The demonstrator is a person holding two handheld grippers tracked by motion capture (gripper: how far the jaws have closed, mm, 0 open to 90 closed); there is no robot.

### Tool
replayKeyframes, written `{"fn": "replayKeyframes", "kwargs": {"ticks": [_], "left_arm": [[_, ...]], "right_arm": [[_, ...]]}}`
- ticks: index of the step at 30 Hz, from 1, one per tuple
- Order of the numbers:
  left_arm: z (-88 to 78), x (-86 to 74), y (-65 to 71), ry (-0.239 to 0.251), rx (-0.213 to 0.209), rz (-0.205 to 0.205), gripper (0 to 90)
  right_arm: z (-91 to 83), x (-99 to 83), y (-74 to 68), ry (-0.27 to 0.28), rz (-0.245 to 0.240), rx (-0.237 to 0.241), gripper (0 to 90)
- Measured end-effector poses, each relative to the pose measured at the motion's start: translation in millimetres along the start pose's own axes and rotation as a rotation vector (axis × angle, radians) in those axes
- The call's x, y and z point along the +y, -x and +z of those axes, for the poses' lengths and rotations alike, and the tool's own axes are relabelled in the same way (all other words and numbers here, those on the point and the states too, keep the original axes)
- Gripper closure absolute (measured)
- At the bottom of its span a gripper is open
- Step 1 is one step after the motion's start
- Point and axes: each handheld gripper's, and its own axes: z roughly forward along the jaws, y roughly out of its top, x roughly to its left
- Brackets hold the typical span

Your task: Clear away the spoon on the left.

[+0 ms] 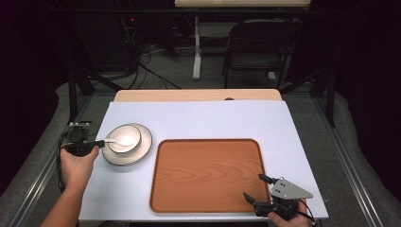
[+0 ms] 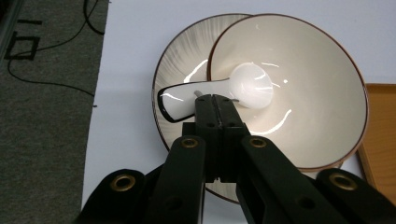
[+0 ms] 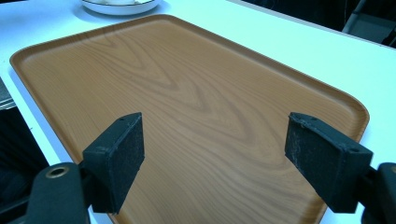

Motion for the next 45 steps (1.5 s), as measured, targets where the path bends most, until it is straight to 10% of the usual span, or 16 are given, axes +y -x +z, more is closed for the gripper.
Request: {"fn": "replayKeyframes", "kwargs": {"ticks": [27,45], "left_arm": [[-11.7,14.4,-10.8,0.038,-0.034,-0.083,78.0],[5.0,0.3,-20.5,0.089,-0.099,-0.262,47.6]], "right_arm": [[0.6,-0.1,0.0,-0.006,-0.001,-0.002,19.8],[0.2,-0.2,0.1,-0.007,-0.007,-0.008,19.9]]}}
